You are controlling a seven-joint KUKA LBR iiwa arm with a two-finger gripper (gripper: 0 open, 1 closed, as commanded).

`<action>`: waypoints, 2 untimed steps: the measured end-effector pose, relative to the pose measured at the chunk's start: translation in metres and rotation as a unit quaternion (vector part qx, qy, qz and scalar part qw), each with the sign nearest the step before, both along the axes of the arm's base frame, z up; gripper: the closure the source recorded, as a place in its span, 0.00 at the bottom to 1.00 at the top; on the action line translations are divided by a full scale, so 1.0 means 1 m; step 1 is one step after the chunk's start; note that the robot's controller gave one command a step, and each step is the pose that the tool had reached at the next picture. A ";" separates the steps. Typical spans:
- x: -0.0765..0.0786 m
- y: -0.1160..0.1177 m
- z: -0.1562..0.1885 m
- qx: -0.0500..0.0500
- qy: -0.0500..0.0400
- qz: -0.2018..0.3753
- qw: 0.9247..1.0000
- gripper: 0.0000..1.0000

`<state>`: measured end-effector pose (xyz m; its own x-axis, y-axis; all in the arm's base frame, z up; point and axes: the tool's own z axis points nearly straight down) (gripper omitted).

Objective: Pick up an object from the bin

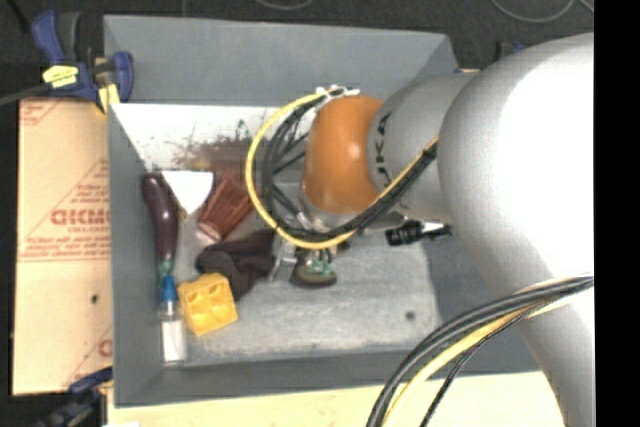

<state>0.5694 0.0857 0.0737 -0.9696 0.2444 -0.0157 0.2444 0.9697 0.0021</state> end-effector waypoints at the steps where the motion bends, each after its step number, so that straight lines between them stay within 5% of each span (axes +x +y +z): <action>1: -0.003 0.000 0.004 0.000 0.000 0.001 1.000 1.00; 2: -0.007 0.005 0.008 -0.001 0.002 0.000 1.000 1.00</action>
Offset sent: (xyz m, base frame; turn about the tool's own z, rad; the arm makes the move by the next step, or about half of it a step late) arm -0.0111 0.0113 0.0055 0.0032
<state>0.5620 0.0903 0.0815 -0.9694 0.2450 -0.0130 0.2450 0.9695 -0.0007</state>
